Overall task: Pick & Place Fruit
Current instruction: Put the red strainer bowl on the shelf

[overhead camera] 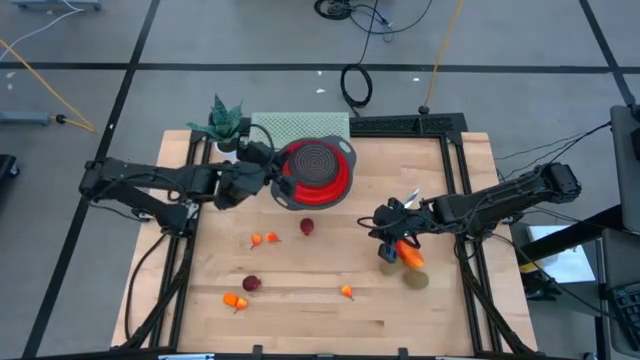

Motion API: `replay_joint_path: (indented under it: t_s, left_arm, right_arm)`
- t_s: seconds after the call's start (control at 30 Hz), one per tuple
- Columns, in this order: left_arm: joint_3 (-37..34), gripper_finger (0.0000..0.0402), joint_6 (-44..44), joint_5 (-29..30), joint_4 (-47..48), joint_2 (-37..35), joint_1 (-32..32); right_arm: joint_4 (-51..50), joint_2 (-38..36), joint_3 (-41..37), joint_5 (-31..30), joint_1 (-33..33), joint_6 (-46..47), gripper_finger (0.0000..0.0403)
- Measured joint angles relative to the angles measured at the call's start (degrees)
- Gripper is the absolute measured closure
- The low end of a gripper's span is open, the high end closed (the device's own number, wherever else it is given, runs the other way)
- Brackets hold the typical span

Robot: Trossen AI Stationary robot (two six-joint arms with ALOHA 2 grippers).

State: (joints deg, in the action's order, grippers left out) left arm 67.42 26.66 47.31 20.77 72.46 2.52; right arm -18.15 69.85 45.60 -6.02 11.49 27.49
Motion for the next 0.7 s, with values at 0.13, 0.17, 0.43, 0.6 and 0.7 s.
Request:
replay_joint_path:
  t_s: [0.13, 0.17, 0.43, 0.6, 0.7]
  left_arm:
    - [0.0, 0.0401, 6.7, -7.3, 3.2, -0.3, -3.5]
    - [0.0, 0.0401, 8.2, -8.6, 4.5, -0.2, -4.3]
    - [0.0, 0.0401, 13.2, -17.2, 7.1, -0.1, -9.4]
    - [0.0, 0.0401, 14.6, -23.1, 8.2, -0.2, -13.2]
    - [0.0, 0.0401, 15.6, -26.3, 8.4, -0.2, -15.6]
  right_arm:
    - [0.9, -2.4, 0.0, 0.3, 0.0, -2.5, 0.0402]
    - [1.5, -3.3, 0.0, 0.3, 0.0, -3.2, 0.0402]
    - [4.6, -12.0, 0.0, 0.2, 0.0, -8.8, 0.0402]
    - [4.5, -17.1, 0.0, -0.1, 0.0, -10.6, 0.0403]
    - [4.5, -19.9, 0.0, -0.1, 0.0, -11.6, 0.0403]
